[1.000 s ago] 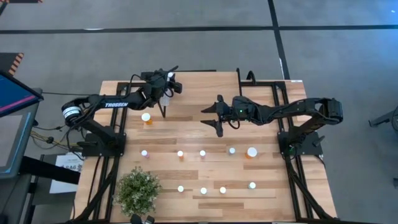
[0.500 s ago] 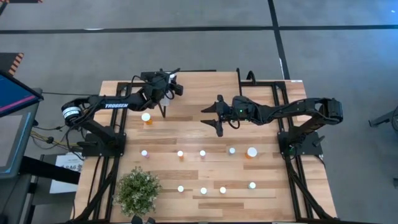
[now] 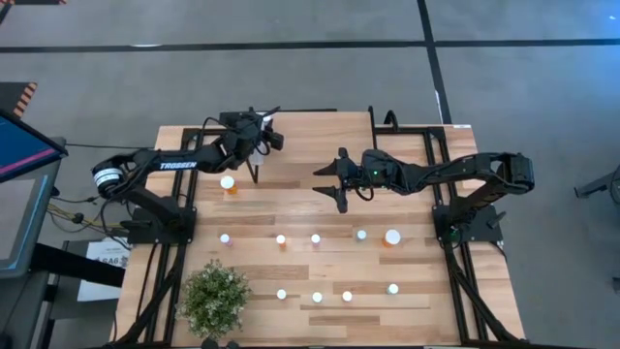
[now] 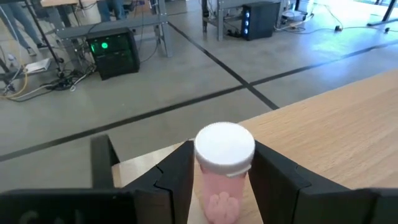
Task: Pick and place medicine bottles onto shelf by color
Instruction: Put the small pink pill bottle on the shelf, then put the large orange pill bottle on the shelf
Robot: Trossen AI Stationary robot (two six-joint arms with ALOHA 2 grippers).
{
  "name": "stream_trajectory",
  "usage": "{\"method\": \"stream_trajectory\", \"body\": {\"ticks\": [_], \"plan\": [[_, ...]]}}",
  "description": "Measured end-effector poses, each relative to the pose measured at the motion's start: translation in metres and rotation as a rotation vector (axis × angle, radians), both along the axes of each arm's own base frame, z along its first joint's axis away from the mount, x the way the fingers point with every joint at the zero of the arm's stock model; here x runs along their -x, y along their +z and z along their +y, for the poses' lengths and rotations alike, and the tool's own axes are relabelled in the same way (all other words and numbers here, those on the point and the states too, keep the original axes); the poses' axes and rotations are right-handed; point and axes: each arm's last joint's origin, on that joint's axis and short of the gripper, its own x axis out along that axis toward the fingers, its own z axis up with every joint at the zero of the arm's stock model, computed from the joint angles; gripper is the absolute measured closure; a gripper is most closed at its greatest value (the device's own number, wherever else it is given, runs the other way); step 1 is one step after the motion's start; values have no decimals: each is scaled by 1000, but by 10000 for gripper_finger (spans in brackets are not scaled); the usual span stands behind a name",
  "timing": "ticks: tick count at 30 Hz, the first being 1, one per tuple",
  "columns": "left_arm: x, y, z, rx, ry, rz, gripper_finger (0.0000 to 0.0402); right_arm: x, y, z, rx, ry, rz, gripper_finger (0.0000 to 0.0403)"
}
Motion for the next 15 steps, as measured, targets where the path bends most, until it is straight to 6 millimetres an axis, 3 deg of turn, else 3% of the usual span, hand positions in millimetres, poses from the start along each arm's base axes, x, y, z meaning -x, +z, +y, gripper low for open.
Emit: {"method": "stream_trajectory", "body": {"ticks": [9,15], "plan": [[17,25,-10,-17,0,-32,268,0,0,0,-4,-1,0,154],[18,24,-12,17,-37,-30,266,0,0,0,-4,-1,-4,154]]}}
